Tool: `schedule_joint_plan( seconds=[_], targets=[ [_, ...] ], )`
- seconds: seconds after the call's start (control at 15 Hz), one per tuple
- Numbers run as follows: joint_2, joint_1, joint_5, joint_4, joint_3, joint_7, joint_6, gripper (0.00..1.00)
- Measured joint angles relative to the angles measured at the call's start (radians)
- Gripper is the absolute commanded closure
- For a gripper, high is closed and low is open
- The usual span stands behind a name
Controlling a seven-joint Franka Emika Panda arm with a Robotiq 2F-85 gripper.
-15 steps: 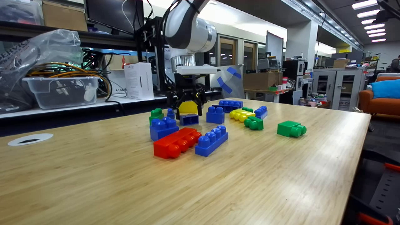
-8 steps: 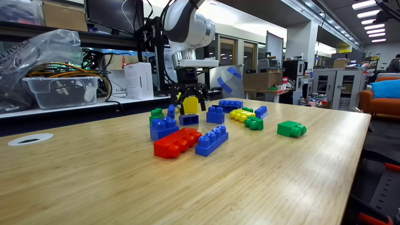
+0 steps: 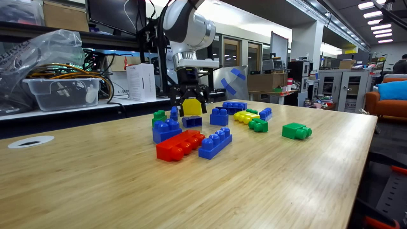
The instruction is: Push the blue blocks near the orange block apart
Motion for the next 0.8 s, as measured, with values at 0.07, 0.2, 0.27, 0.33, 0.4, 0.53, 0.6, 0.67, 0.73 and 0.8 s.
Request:
schedule_joint_plan(
  seconds=[0.07,0.2,0.27,0.33,0.4,0.53,0.6,0.67,0.73,0.8],
  targets=[
    [0.009,-0.001,0.007,0.011,0.0,0.001,0.0,0.0],
    [0.025,-0.005,0.015,0.029,0.0,0.005,0.0,0.0],
    [0.033,-0.007,0.017,0.038,0.0,0.007,0.0,0.0],
    [0.041,-0.009,0.019,0.045,0.0,0.009,0.0,0.0],
    [0.048,-0.011,0.02,0.052,0.0,0.012,0.0,0.0],
    [0.06,-0.012,0.02,0.064,0.0,0.018,0.0,0.28],
    [0.066,-0.012,0.02,0.069,0.0,0.023,0.0,0.34],
    [0.07,-0.012,0.02,0.073,0.0,0.03,0.0,0.42],
    [0.072,-0.012,0.02,0.076,0.0,0.036,0.0,0.48],
    [0.073,-0.011,0.02,0.079,0.0,0.042,0.0,0.56]
  ],
)
